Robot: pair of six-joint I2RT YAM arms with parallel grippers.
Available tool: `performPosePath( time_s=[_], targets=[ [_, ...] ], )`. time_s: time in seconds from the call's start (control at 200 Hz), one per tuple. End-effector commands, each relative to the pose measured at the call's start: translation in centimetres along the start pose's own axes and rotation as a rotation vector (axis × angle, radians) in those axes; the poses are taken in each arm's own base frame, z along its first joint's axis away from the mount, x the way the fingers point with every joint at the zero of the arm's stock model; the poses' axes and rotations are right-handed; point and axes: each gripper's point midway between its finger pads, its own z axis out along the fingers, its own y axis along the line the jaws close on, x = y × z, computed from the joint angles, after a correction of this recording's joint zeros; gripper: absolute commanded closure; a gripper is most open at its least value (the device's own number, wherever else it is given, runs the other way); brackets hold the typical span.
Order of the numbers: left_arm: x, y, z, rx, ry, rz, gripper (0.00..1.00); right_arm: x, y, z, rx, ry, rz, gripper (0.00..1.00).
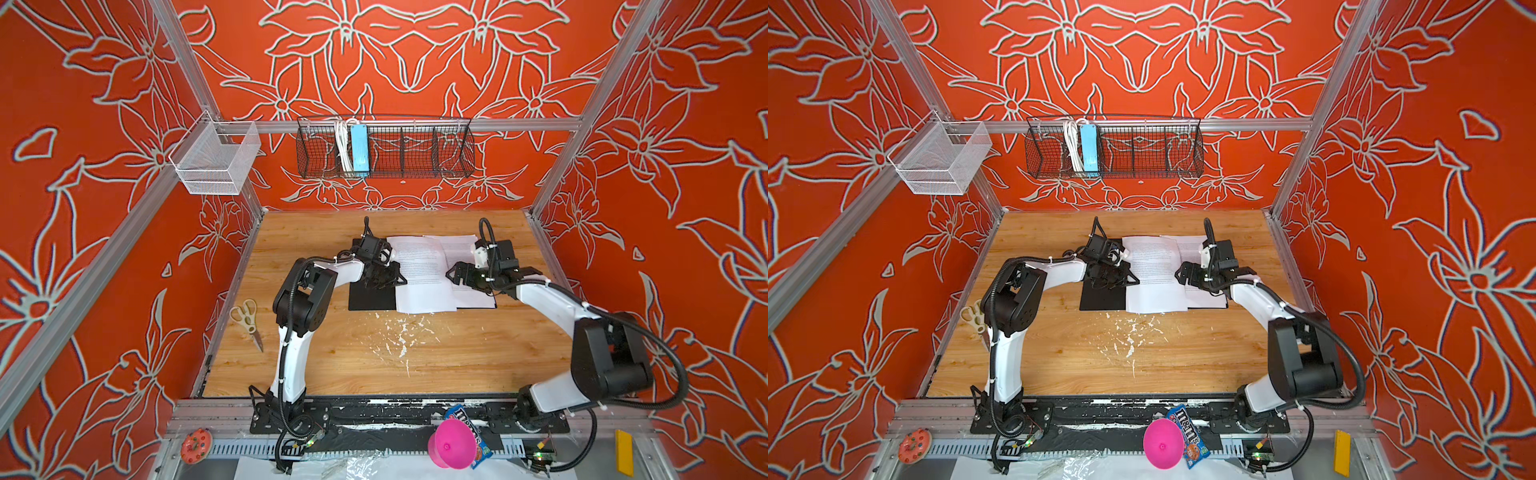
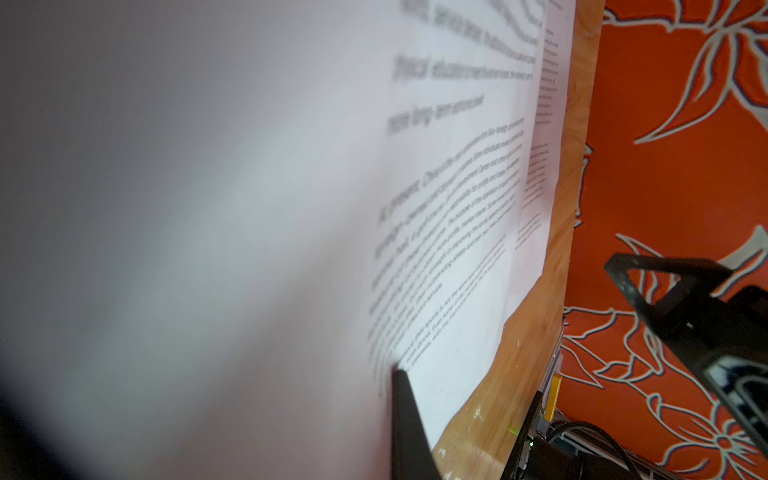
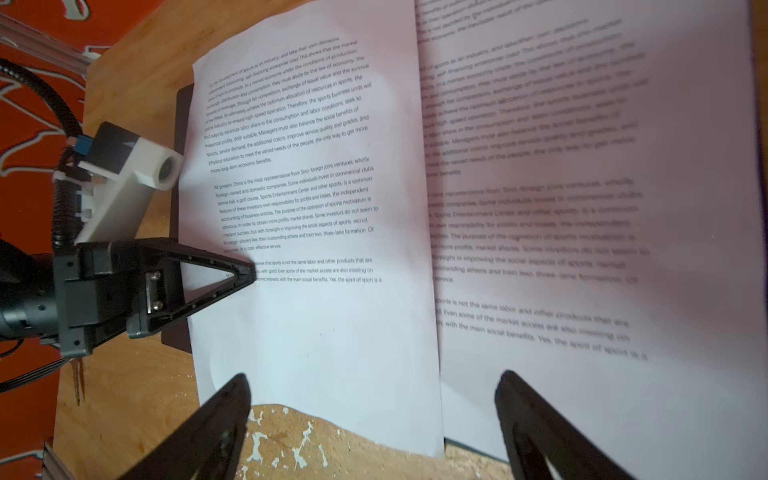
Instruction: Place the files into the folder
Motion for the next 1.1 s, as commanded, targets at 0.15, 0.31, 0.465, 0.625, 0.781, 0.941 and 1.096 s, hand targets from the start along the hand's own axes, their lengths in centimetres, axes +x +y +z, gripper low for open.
performPosePath(
  time_s=[0.15, 0.31, 0.465, 0.625, 0.781, 0.941, 1.096],
  targets=[
    [-0.1, 2.6, -0.5, 0.03, 0.013, -0.053, 1.0, -1.4, 1.3, 3.4, -0.086, 0.055, -0.051, 0.08],
    [-0.1, 2.9, -0.6, 0.05, 0.025, -0.056, 1.0, -1.4, 1.4, 4.9, -0.117, 0.093, -0.048, 0.08],
    [0.2, 3.5, -0.5, 0.05, 0.039, -0.07, 1.0, -1.0, 1.8, 6.4, -0.168, 0.123, -0.036, 0.11],
    [0.2, 3.5, -0.6, 0.057, 0.04, -0.066, 1.0, -1.0, 2.1, 7.4, -0.207, 0.142, -0.024, 0.15],
    [0.2, 3.7, -0.4, 0.059, 0.045, -0.071, 1.0, -1.0, 2.6, 8.0, -0.235, 0.163, -0.014, 0.23],
    [0.1, 3.7, -0.2, 0.065, 0.047, -0.074, 1.0, -0.7, 3.2, 8.2, -0.267, 0.182, -0.006, 0.39],
    [0.0, 3.7, -0.1, 0.07, 0.043, -0.081, 1.0, -0.2, 3.7, 8.2, -0.292, 0.199, -0.003, 0.53]
  ],
)
